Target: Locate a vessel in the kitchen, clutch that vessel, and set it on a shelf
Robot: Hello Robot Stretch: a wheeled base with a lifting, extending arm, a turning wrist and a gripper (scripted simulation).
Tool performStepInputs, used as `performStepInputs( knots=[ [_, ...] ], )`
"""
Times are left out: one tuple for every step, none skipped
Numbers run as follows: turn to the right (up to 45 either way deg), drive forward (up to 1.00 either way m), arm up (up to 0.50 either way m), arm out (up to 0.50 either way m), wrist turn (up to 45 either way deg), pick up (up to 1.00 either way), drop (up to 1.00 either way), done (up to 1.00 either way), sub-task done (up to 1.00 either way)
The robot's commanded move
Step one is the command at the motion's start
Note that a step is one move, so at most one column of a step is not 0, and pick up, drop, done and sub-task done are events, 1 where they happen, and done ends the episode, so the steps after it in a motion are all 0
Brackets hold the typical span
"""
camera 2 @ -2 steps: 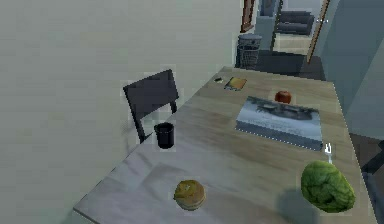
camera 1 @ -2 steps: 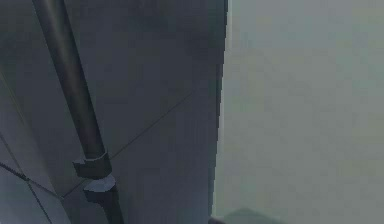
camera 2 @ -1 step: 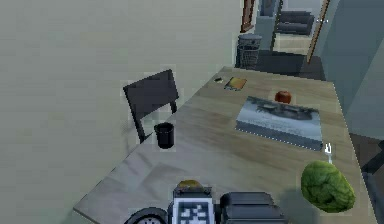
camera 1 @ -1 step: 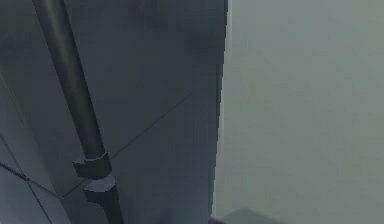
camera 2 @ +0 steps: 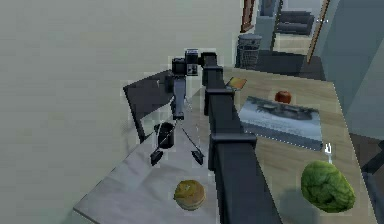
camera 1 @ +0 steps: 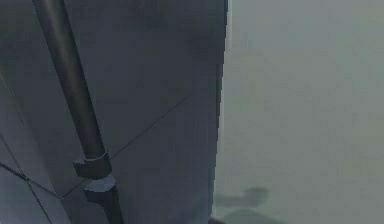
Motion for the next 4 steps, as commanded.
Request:
performStepInputs(
  knots=[
    [0.0, 0.0, 0.0, 0.0, 45.0, 0.0, 0.0, 0.0, 0.0],
    [0.0, 0.0, 0.0, 0.0, 45.0, 0.0, 0.0, 0.0, 0.0],
    [0.0, 0.0, 0.0, 0.0, 45.0, 0.0, 0.0, 0.0, 0.0],
    [0.0, 0.0, 0.0, 0.0, 18.0, 0.0, 0.0, 0.0, 0.0]
  ],
)
